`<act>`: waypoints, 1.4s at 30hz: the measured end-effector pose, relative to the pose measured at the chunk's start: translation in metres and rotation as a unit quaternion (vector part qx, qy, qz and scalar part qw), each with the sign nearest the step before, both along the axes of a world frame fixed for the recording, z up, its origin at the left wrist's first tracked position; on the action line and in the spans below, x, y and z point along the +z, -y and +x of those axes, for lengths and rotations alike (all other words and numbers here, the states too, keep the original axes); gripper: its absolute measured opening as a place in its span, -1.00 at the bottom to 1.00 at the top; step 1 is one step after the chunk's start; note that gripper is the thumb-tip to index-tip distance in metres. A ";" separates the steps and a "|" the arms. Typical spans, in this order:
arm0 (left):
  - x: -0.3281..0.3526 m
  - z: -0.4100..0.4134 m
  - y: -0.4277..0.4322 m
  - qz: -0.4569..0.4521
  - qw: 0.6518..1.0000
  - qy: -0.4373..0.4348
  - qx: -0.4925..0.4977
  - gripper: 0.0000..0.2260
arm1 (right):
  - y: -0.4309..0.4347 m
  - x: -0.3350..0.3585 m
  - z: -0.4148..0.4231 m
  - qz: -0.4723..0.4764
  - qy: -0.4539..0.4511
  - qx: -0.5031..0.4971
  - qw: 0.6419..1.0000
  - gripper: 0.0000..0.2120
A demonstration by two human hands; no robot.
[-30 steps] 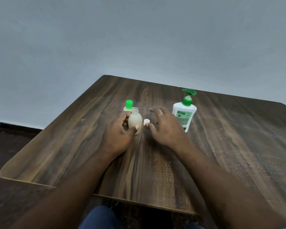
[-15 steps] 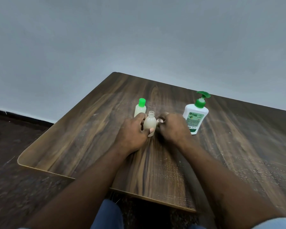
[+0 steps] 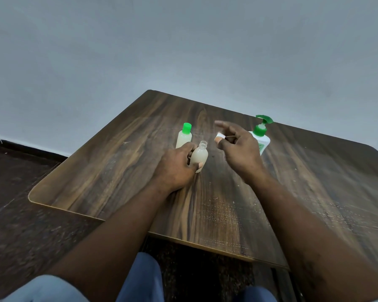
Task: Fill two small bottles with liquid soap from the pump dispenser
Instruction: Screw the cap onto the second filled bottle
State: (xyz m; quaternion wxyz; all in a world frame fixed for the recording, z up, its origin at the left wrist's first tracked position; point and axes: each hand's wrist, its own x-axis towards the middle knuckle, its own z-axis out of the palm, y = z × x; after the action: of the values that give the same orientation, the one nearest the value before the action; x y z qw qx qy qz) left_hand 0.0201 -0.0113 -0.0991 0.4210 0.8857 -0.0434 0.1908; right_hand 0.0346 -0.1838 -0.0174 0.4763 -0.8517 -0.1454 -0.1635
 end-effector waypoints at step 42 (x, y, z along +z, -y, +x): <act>0.000 0.002 0.002 0.024 1.000 0.006 0.016 -0.56 | -0.019 0.026 0.009 -0.363 0.081 0.030 0.928 -0.59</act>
State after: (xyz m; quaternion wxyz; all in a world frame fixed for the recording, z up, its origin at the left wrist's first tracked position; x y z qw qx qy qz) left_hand 0.0226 -0.0133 -0.0992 0.3965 0.8949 -0.0363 0.2017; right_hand 0.0432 -0.1647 0.0086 0.1263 -0.9453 -0.2584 -0.1538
